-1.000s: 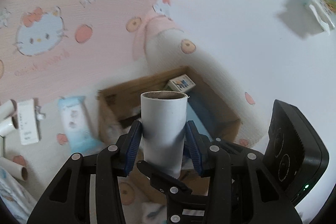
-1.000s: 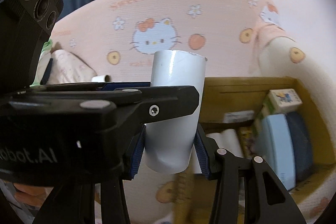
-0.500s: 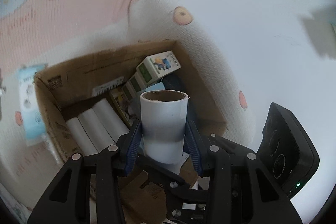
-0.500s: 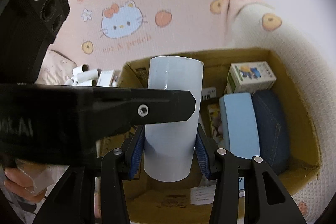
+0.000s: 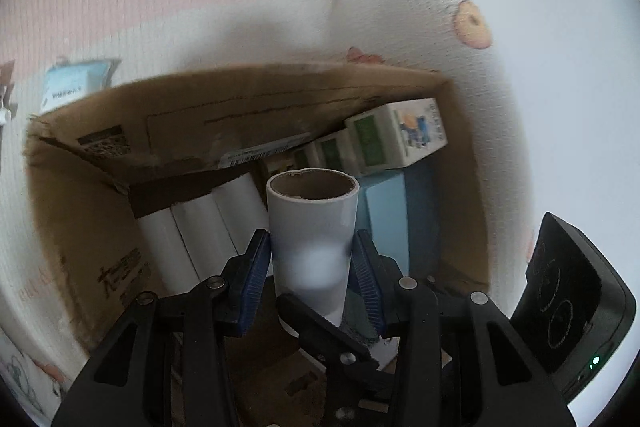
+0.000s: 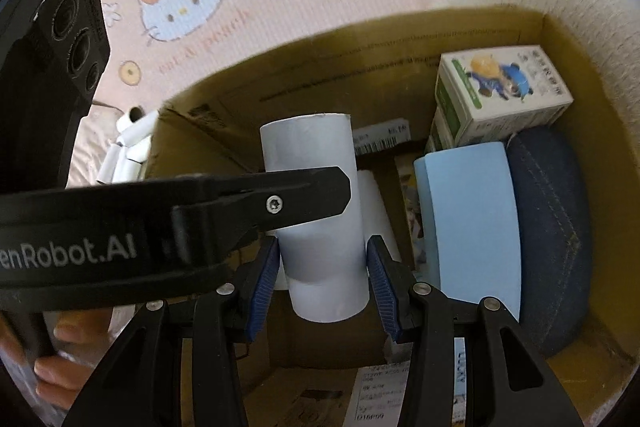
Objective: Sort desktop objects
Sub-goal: 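Carry the held white tube with the left tool over the cardboard box, then lower the tube into the box beside the other tubes and open the left tool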
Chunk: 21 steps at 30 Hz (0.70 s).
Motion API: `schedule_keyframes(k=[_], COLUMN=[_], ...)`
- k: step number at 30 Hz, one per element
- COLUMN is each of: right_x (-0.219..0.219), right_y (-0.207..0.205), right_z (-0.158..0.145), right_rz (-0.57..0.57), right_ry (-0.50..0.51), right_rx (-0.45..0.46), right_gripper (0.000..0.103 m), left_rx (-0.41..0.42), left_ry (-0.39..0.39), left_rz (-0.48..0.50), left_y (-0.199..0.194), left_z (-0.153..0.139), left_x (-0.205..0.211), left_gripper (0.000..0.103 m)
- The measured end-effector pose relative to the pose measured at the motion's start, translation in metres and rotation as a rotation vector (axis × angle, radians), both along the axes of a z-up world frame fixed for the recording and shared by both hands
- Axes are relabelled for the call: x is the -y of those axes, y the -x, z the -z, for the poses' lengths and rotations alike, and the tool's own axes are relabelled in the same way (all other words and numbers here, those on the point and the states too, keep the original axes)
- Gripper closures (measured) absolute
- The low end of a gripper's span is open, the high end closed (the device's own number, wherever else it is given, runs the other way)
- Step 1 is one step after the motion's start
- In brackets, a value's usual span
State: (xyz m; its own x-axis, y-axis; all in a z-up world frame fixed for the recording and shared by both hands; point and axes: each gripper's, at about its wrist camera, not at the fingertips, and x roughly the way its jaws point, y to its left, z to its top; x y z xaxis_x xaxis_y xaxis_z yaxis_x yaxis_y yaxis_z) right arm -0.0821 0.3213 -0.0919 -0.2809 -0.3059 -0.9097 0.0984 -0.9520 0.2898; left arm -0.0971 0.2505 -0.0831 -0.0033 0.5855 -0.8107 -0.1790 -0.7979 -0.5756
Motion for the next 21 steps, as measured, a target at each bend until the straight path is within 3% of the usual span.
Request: schedule_keyframes(k=[7,13,14,18,21], right_x=[-0.009,-0.021,-0.022,-0.025,-0.026], right_y=[0.005,0.004,0.003,-0.005,-0.013], right_z=[0.009,0.004,0.002,-0.01,-0.024], right_rz=[0.044,0.067,0.064,0.058,0.054], right_ry=[0.005,-0.031,-0.033,-0.052,-0.122], right_rx=[0.061,0.089,0.089,0.063,0.016], right_gripper=[0.06,0.064,0.069,0.069,0.069], left_rx=[0.036,0.095,0.097,0.105,0.134], left_ry=[0.043,-0.01,-0.007,0.039,0.033], left_rz=[-0.02,-0.082,-0.088,-0.08,-0.122], left_y=[0.007,0.014,0.014,0.014,0.015], left_z=[0.022,0.033,0.035,0.047,0.058], left_x=[-0.016,-0.021,-0.022,-0.028,-0.026], left_gripper=[0.057,0.057,0.057,0.057,0.057])
